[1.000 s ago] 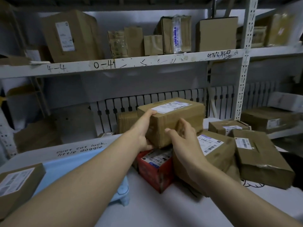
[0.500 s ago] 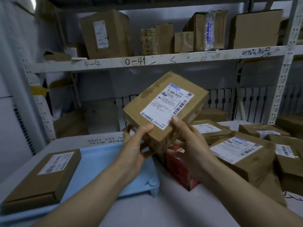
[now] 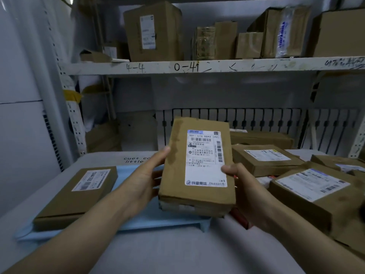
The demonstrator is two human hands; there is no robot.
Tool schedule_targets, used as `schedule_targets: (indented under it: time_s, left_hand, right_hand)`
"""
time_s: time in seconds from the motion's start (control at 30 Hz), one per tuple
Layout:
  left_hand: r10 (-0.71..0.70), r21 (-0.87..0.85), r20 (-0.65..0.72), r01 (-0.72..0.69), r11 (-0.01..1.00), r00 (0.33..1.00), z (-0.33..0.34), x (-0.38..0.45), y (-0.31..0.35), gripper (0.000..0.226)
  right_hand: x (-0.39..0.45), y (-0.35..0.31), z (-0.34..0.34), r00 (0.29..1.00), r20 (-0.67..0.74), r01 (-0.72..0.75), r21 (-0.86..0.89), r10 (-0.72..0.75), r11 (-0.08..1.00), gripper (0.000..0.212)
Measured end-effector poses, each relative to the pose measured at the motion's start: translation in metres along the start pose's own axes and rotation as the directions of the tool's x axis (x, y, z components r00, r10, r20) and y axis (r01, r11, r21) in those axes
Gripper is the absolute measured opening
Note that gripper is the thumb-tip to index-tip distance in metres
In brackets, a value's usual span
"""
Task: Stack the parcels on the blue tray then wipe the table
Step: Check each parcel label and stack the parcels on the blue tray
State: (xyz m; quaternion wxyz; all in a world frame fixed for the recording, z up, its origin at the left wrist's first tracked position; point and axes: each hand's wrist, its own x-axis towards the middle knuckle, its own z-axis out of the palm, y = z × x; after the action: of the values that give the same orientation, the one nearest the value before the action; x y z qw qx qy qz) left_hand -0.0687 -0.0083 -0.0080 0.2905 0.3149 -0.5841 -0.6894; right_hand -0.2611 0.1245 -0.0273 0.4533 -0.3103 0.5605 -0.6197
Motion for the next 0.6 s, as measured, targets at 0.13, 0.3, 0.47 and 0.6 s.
schedule_targets:
  time_s: [0.13, 0.3, 0.47, 0.6]
  left_hand:
    - [0.011, 0.034, 0.003, -0.011, 0.999, 1.000, 0.002, -0.004, 0.001, 0.042]
    - [0.100, 0.120, 0.072, -0.108, 0.987, 0.992, -0.005, -0.003, 0.002, 0.064]
    - [0.171, 0.222, 0.146, -0.201, 0.954, 0.974, -0.014, 0.000, 0.006, 0.092]
    - [0.195, 0.432, 0.198, -0.264, 0.863, 0.961, -0.020, -0.005, 0.011, 0.095]
  right_hand:
    - [0.000, 0.002, -0.006, 0.999, 0.050, 0.019, -0.009, -0.019, 1.000, 0.027]
    - [0.002, 0.003, -0.011, 0.987, 0.121, 0.115, -0.087, -0.104, 0.990, 0.073]
    - [0.004, 0.001, -0.016, 0.969, 0.164, 0.220, -0.221, -0.186, 0.950, 0.099]
    - [0.000, -0.004, -0.019, 0.942, 0.238, 0.323, -0.454, -0.237, 0.830, 0.097]
